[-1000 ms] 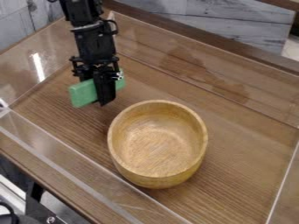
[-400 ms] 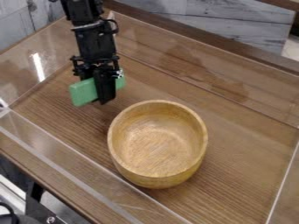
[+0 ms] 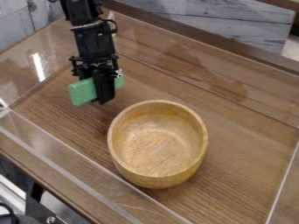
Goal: Remove the green block from inside the brown bowl and put it on the table
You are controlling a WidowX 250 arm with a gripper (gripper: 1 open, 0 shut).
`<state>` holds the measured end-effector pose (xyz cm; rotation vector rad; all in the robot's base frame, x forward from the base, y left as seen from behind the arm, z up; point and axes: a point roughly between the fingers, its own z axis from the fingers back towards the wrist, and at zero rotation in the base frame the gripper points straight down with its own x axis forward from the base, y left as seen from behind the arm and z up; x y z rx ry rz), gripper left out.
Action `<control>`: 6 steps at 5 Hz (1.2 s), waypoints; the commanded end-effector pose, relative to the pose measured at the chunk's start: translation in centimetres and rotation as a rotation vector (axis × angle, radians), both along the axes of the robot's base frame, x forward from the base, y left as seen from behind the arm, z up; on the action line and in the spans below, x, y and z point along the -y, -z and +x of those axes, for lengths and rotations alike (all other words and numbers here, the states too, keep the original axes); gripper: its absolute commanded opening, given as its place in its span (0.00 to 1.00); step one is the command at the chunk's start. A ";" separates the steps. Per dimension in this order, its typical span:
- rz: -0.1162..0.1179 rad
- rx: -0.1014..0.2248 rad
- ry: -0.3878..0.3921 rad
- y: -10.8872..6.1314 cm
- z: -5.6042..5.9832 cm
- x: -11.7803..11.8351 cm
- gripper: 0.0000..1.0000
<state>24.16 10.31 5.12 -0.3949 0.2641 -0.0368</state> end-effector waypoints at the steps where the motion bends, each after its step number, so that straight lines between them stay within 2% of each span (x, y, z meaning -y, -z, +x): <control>1: 0.019 0.042 -0.012 -1.2 0.8 -0.8 0.00; 6: -0.004 0.007 -0.019 -1.2 0.9 -1.0 0.00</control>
